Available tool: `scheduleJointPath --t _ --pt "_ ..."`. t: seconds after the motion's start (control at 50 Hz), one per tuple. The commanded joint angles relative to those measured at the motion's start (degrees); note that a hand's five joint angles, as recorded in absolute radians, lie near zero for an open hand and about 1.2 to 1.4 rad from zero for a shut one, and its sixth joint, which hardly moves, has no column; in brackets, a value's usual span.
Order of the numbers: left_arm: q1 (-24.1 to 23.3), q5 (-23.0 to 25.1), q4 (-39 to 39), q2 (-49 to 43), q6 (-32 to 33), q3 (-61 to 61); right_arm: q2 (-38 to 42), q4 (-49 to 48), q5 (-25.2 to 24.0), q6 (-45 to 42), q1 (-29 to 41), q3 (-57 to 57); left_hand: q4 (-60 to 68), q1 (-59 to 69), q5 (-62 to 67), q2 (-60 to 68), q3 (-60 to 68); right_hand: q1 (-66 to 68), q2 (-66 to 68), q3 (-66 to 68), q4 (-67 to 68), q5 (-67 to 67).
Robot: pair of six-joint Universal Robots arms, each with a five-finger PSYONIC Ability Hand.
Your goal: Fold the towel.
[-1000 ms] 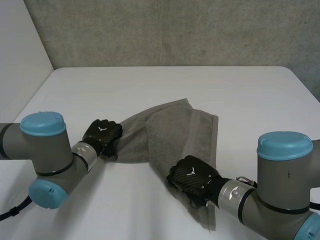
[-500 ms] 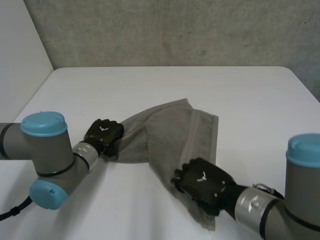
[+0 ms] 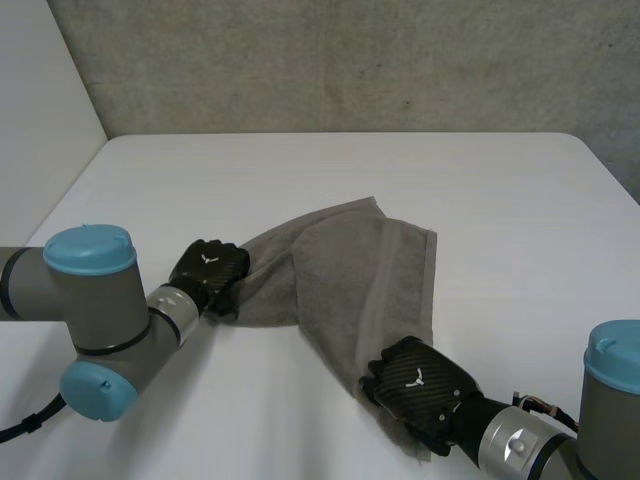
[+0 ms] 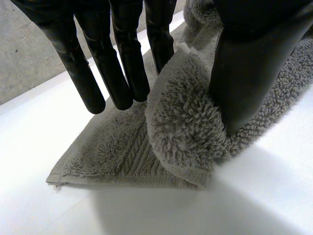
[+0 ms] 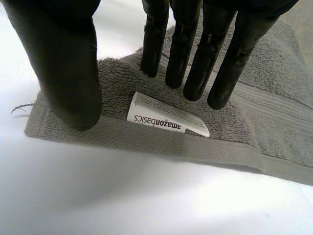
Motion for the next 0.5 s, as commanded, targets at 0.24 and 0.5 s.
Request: scheduleJointPath --t 0.24,0.5 --pt "-0.01 0.0 0.0 0.09 -0.08 -0.09 0.93 -0.24 0.01 0.06 0.43 -0.12 0.21 1.49 0.91 0.11 0.61 9.54 9.76 9.82 9.81 9.88" --pt "-0.1 0.17 -0.61 1.75 -0.87 -0.09 0.93 -0.16 0.01 0.5 0.6 -0.82 7.89 9.18 8.59 7.79 8.3 39.26 39.47 39.54 39.53 39.59"
